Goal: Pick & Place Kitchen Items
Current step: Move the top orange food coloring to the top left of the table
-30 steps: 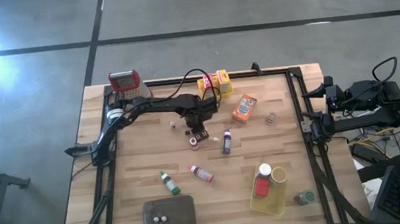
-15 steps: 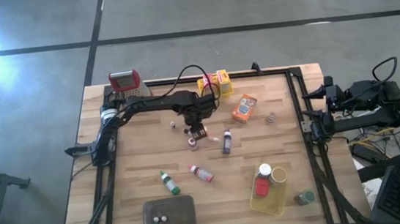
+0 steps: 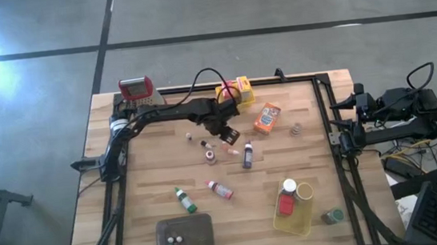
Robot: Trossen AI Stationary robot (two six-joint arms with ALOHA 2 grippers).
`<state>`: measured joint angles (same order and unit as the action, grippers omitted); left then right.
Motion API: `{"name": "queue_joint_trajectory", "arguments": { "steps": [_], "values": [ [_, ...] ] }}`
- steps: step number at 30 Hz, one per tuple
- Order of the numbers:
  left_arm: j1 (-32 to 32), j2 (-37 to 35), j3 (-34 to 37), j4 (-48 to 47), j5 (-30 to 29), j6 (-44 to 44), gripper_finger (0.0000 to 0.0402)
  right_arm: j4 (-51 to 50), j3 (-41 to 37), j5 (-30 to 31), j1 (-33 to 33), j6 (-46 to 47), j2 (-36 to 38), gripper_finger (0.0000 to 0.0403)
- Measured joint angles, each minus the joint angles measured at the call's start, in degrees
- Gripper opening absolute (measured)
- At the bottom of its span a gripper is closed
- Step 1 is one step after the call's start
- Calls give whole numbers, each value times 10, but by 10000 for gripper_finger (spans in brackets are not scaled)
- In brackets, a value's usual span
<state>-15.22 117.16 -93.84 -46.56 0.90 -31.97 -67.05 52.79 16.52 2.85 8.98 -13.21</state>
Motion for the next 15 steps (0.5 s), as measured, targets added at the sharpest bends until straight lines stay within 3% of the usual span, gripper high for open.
{"name": "queue_joint_trajectory", "arguments": {
  "steps": [10,15],
  "values": [
    [0,6,4,-14,16,-109,168,0,0,0,0,0,0,221],
    [-1,16,4,4,16,-133,204,0,0,0,0,0,0,235]
  ]
}}
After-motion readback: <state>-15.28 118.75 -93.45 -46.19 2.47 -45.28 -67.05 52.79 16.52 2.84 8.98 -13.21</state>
